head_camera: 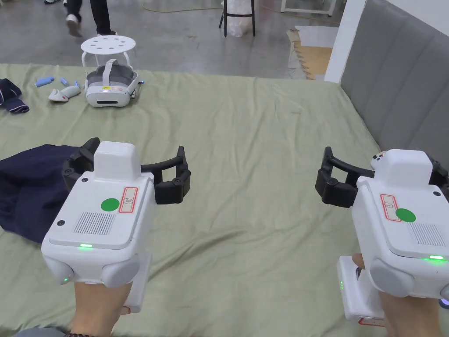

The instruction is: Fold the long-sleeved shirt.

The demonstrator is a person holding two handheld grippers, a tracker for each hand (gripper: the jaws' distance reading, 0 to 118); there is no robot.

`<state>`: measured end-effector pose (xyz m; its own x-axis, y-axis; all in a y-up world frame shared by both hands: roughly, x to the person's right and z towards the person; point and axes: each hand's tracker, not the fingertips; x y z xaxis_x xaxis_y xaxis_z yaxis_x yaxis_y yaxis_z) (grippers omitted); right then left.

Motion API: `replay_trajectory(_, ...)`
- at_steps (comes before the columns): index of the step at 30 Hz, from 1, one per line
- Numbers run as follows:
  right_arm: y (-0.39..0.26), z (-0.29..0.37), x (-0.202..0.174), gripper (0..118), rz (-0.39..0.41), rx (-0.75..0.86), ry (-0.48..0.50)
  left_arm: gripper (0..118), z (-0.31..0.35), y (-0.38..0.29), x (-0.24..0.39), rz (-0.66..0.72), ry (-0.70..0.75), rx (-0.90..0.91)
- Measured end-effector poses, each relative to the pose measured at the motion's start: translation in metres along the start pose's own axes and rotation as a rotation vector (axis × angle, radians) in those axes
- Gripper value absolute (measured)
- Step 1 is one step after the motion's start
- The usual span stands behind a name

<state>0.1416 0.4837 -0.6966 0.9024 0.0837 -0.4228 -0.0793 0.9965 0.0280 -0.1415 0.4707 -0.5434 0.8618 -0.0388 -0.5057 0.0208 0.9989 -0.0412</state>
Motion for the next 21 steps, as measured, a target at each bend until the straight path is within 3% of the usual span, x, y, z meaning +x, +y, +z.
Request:
replay_trajectory(6,0.000,0.002,0.000,118,-0.009,0.006,-0.007,109,0.001,0.000,0.001,-0.024,-0.008,0.009)
replay_trajectory(7,0.001,0.002,0.001,114,-0.017,-0.001,-0.005,97,0.002,0.000,0.001,-0.029,-0.009,0.008)
replay_trajectory(8,0.002,0.002,0.003,92,-0.032,-0.022,0.008,68,0.004,0.001,0.001,-0.025,-0.019,0.010)
replay_trajectory(9,0.002,0.003,0.004,47,-0.045,-0.027,0.015,20,0.006,0.002,0.000,-0.013,-0.042,0.019)
replay_trajectory(10,0.001,0.003,0.005,1,-0.043,-0.021,0.007,8,0.006,0.002,0.000,-0.014,-0.037,0.019)
replay_trajectory(12,-0.002,0.000,0.002,1,-0.009,-0.024,-0.106,6,0.004,-0.001,-0.002,-0.064,0.041,0.004)
replay_trajectory(15,-0.004,-0.005,0.007,1,-0.061,-0.045,-0.027,6,0.005,-0.002,-0.009,-0.017,-0.014,0.004)
replay_trajectory(18,-0.002,-0.002,0.003,1,-0.038,-0.036,-0.056,6,0.006,-0.004,-0.016,-0.016,0.019,0.012)
replay_trajectory(21,0.003,-0.009,-0.015,1,-0.039,-0.030,-0.003,6,0.010,-0.005,-0.036,-0.009,0.052,0.009)
